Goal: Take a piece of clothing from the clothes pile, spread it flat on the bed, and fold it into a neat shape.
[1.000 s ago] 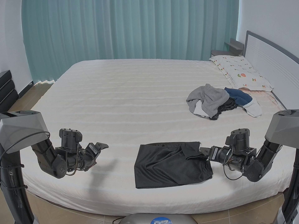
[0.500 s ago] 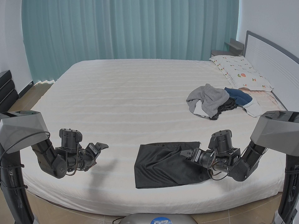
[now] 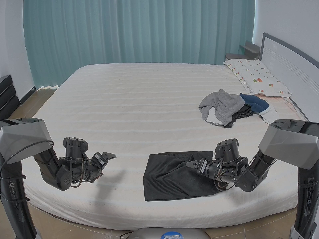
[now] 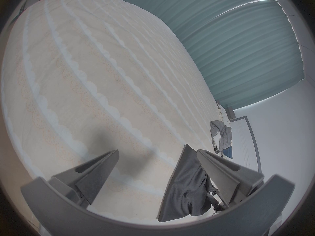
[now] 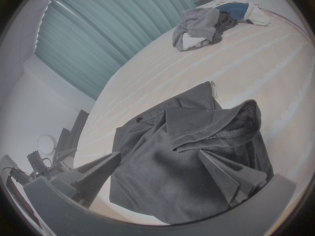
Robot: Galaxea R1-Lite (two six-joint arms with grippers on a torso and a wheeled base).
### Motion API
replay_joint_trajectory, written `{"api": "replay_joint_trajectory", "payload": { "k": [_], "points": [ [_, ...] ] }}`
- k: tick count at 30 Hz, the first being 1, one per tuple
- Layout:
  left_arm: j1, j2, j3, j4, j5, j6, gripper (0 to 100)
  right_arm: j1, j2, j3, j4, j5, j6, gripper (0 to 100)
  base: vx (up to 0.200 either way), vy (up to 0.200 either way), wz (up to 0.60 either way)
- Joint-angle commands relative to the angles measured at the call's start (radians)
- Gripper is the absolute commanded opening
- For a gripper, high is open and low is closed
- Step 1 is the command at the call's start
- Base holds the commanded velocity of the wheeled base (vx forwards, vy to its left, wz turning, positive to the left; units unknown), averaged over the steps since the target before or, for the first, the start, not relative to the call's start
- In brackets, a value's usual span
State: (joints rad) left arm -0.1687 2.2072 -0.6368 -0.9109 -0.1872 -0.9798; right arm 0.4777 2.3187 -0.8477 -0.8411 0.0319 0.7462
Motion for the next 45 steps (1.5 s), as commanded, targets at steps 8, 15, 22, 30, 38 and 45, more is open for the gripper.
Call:
{"api": "replay_joint_trajectory", "payload": {
  "k": [8, 15, 22, 30, 38, 45],
  "points": [
    [0.0, 0.003, -0.001, 0.0, 0.0, 0.006, 100, -0.056, 0.088, -0.197, 0.019, -0.014, 0.055, 100, 0.0, 0.0, 0.0],
    [0.0, 0.003, 0.0, 0.0, 0.002, 0.006, 100, -0.129, 0.122, -0.243, 0.014, -0.078, 0.058, 100, 0.0, 0.0, 0.0],
    [0.0, 0.003, 0.0, 0.0, 0.002, 0.006, 100, -0.174, 0.133, -0.231, 0.008, -0.078, 0.056, 100, 0.0, 0.0, 0.0],
    [0.0, 0.003, 0.0, 0.0, 0.002, 0.006, 100, -0.2, 0.13, -0.206, -0.019, -0.009, 0.051, 100, 0.0, 0.0, 0.0],
    [0.0, 0.003, 0.0, 0.0, 0.002, 0.006, 100, -0.205, 0.139, -0.197, -0.046, 0.02, 0.035, 0, 0.0, 0.0, 0.0],
    [0.0, 0.003, 0.0, 0.0, 0.002, 0.006, 100, -0.237, 0.145, -0.214, -0.046, 0.02, 0.038, 0, 0.0, 0.0, 0.0]
  ]
}}
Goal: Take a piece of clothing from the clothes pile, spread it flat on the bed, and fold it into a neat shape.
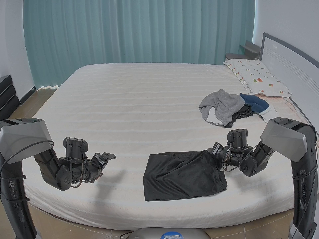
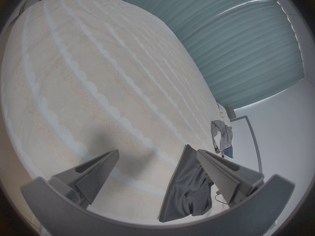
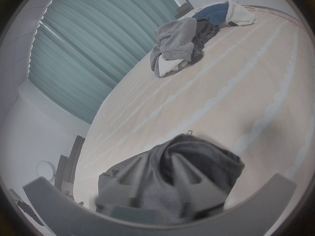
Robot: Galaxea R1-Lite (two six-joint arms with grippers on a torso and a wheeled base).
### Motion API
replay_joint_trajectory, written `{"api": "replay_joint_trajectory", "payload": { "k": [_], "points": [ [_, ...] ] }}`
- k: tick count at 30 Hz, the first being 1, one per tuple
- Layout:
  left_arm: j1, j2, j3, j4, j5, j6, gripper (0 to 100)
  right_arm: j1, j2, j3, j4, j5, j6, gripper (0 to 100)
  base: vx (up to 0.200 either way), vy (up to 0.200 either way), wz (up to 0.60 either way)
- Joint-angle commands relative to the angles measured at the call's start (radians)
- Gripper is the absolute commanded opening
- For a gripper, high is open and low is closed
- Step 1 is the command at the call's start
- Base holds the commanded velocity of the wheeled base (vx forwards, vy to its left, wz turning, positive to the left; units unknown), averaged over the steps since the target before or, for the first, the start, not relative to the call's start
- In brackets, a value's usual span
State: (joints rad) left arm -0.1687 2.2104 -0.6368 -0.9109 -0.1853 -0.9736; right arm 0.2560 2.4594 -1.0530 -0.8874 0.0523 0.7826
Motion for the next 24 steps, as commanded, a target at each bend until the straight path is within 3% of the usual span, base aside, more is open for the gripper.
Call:
{"api": "replay_joint_trajectory", "payload": {
  "k": [1, 15, 16, 18, 24],
  "points": [
    [0.0, 0.0, 0.0, 0.0, 0.0, 0.0, 100, -0.027, 0.006, -0.01, 0.001, 0.0, 0.001, 0, 0.0, 0.0, 0.0],
    [0.0, 0.0, 0.0, 0.0, 0.0, 0.0, 100, -0.061, 0.033, -0.019, -0.004, 0.007, 0.007, 0, 0.0, 0.0, 0.0],
    [0.0, 0.0, 0.0, 0.0, 0.0, 0.0, 100, -0.061, 0.027, -0.009, -0.005, 0.011, 0.011, 100, 0.0, 0.0, 0.0],
    [0.0, 0.0, 0.0, 0.0, 0.0, 0.0, 100, -0.063, 0.021, 0.002, -0.01, 0.017, 0.012, 100, 0.0, 0.0, 0.0],
    [0.0, 0.0, 0.0, 0.0, 0.0, 0.0, 100, -0.084, -0.126, 0.217, -0.125, 0.164, -0.005, 100, 0.0, 0.0, 0.0]
  ]
}}
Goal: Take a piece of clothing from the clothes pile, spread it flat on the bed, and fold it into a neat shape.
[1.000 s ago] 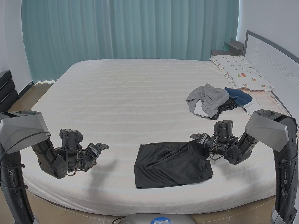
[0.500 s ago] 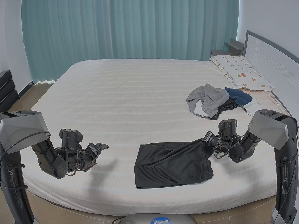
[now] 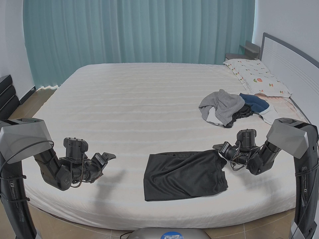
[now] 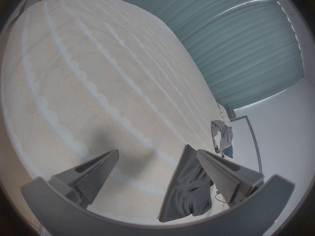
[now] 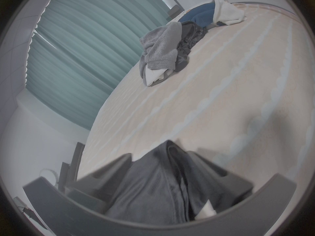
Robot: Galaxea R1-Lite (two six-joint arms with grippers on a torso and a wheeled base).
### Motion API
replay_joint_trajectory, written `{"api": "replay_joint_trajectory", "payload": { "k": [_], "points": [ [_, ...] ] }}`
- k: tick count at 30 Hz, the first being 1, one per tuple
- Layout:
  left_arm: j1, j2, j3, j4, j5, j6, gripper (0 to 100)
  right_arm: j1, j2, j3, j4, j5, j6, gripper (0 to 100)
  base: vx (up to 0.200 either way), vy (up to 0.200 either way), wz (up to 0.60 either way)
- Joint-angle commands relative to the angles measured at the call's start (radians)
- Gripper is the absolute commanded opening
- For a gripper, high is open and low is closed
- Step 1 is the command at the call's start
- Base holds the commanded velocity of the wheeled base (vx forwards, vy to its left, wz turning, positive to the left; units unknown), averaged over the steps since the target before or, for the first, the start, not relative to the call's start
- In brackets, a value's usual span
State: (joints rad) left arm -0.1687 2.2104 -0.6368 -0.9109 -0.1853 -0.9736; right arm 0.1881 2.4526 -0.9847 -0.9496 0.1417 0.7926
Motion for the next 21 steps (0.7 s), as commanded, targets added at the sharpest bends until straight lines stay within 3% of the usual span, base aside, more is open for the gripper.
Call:
{"api": "replay_joint_trajectory", "payload": {
  "k": [1, 2, 7, 11, 21],
  "points": [
    [0.0, 0.0, 0.0, 0.0, 0.0, 0.0, 100, -0.024, -0.141, 0.182, -0.067, 0.087, -0.024, 100, 0.0, 0.0, 0.0],
    [0.0, 0.0, 0.0, 0.0, 0.0, 0.0, 100, -0.024, -0.141, 0.182, -0.067, 0.087, -0.024, 100, 0.0, 0.0, 0.0],
    [0.0, 0.0, 0.0, 0.0, 0.0, 0.0, 100, -0.041, -0.245, 0.391, -0.086, 0.23, -0.107, 100, 0.0, 0.0, 0.0],
    [0.0, 0.0, 0.0, 0.0, 0.0, -0.002, 100, -0.033, -0.227, 0.442, -0.138, 0.239, -0.168, 100, 0.0, 0.0, 0.0],
    [0.0, 0.0, 0.0, 0.0, 0.0, 0.0, 100, 0.007, -0.231, 0.506, -0.215, 0.246, -0.176, 100, 0.0, 0.0, 0.0]
  ]
}}
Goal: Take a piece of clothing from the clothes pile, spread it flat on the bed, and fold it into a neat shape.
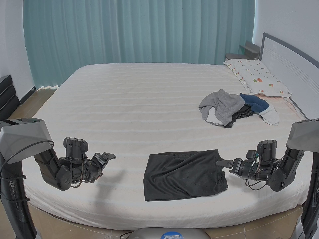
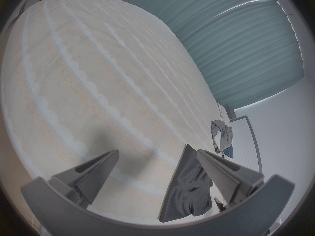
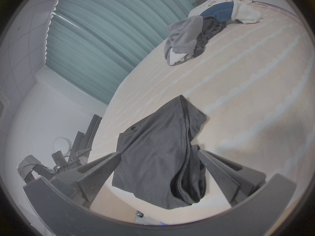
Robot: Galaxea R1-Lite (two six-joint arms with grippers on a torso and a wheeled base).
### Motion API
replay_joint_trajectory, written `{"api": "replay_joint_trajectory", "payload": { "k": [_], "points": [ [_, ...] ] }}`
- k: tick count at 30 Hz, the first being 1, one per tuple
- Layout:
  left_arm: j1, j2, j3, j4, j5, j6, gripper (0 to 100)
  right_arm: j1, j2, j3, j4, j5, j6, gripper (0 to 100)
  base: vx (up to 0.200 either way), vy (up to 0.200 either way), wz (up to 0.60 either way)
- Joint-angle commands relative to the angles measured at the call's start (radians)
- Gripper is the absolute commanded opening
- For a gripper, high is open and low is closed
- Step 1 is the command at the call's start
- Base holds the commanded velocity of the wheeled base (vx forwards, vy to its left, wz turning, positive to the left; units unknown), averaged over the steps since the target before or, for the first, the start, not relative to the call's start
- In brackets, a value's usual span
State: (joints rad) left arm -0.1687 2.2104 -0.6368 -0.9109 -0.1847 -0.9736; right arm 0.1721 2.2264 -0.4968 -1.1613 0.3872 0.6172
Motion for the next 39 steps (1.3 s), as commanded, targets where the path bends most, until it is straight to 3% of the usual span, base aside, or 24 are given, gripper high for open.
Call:
{"api": "replay_joint_trajectory", "payload": {
  "k": [1, 21, 22, 33, 39],
  "points": [
    [0.0, 0.0, 0.0, 0.0, -0.001, 0.0, 100, 0.036, 0.012, 0.02, -0.006, -0.001, -0.002, 100, 0.0, 0.0, 0.0],
    [0.0, 0.0, -0.001, 0.0, -0.002, -0.002, 100, 0.036, 0.087, 0.012, -0.028, -0.01, -0.039, 100, 0.0, 0.0, 0.0],
    [0.0, 0.0, -0.003, 0.0, -0.002, -0.002, 100, 0.036, 0.091, 0.015, -0.028, -0.01, -0.042, 0, 0.0, 0.0, 0.0],
    [0.0, -0.001, -0.001, 0.001, -0.004, -0.002, 100, -0.006, 0.056, 0.129, -0.014, -0.013, -0.202, 0, 0.0, 0.0, 0.0],
    [0.0, -0.001, -0.001, 0.001, -0.004, -0.002, 100, -0.029, 0.056, 0.156, -0.014, -0.013, -0.248, 0, 0.0, 0.0, 0.0]
  ]
}}
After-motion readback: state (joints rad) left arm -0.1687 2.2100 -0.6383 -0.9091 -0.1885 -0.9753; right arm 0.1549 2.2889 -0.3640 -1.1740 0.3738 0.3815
